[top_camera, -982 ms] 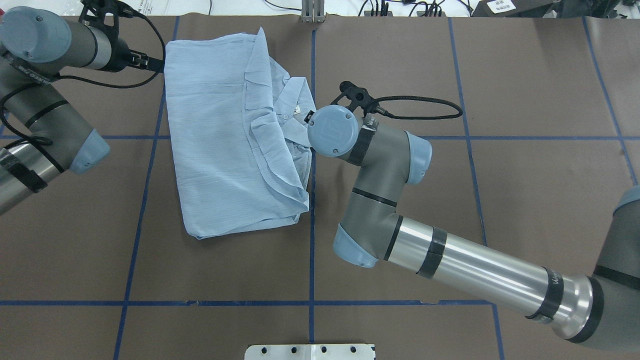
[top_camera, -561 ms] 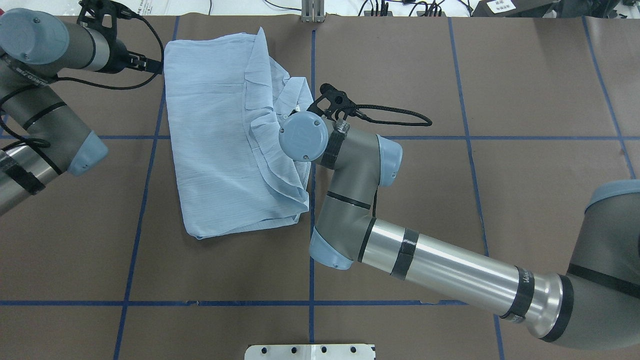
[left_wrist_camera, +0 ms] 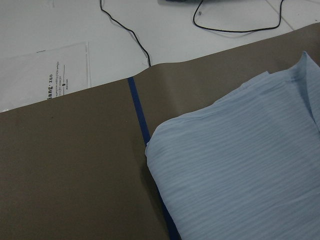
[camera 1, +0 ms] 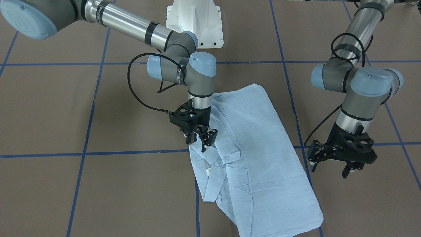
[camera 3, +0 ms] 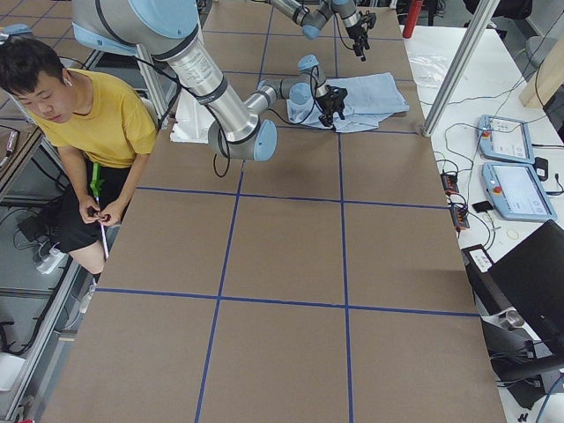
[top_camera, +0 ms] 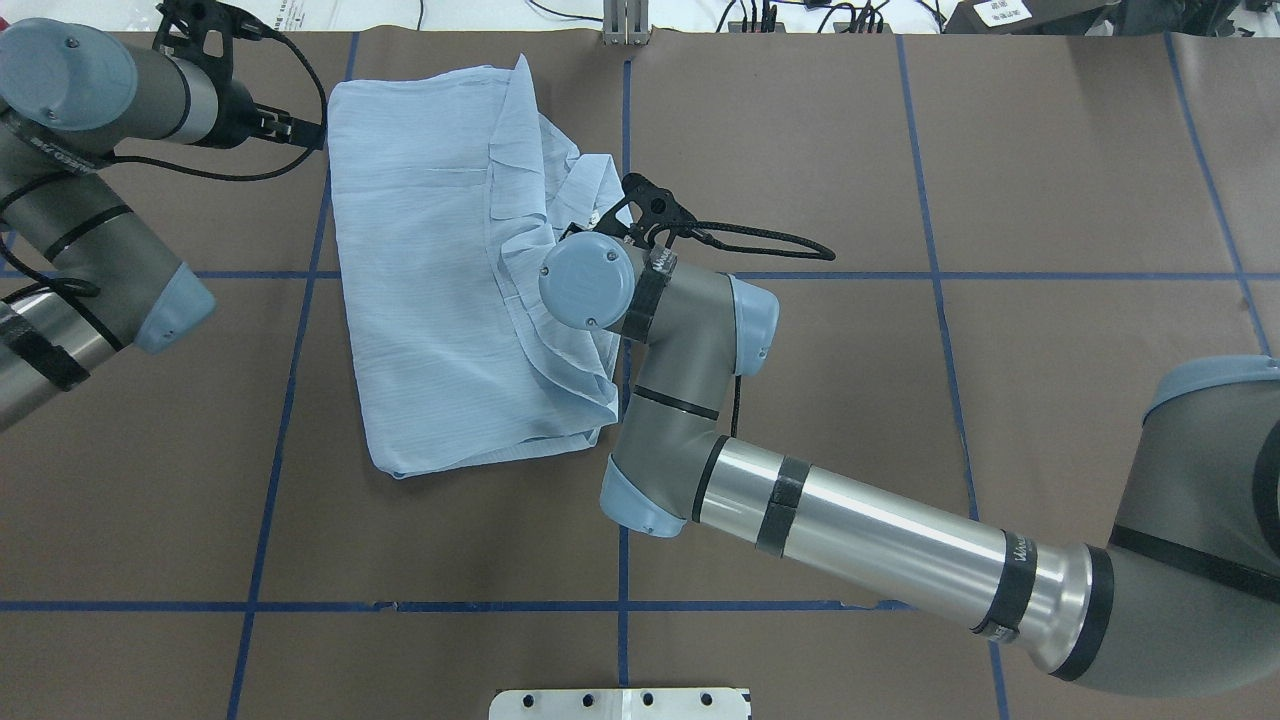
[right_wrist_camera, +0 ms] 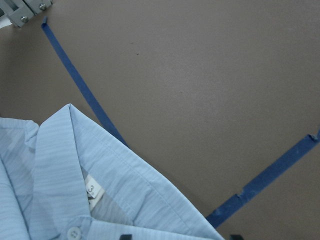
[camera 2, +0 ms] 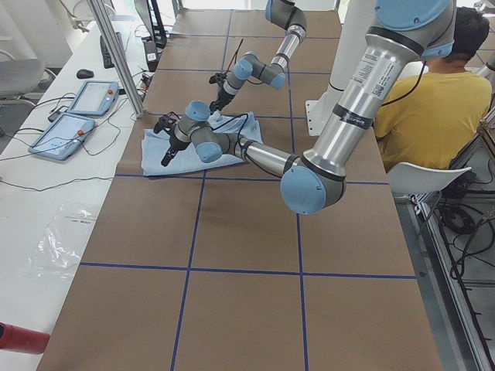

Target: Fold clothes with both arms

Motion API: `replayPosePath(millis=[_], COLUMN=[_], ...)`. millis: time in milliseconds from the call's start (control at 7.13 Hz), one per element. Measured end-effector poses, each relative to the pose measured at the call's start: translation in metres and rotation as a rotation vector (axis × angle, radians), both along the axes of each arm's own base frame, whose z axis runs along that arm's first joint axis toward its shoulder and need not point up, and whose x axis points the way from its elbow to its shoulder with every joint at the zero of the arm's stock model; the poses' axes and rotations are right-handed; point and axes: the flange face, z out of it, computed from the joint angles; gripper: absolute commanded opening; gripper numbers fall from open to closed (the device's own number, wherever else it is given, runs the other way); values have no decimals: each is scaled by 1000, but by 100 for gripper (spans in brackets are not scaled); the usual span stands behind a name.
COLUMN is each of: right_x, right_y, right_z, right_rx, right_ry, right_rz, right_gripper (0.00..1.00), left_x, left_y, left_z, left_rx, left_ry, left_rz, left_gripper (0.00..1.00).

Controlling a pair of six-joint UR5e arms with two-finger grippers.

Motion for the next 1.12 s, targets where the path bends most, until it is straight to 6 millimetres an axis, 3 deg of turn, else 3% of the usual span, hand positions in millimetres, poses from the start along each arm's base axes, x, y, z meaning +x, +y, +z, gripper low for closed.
replayPosePath(millis=[281,421,842,1122], right_x=[-4,-4,-4,15], right_y=[2,3,3,15], right_z=[1,1,-2,-16], right_rx=[-1,-1,-5,-23], right_ry=[4,4,1,17], right_rz=[-4,-4,-4,-29], right_gripper=[27,0,0,0], left_x=[0,0,0,0], left_y=[0,0,0,0], left_z=[0,0,0,-1], left_rx=[0,0,0,1], left_ry=[0,0,1,3], left_rz=[0,0,1,0], left_gripper=[100,100,100,100])
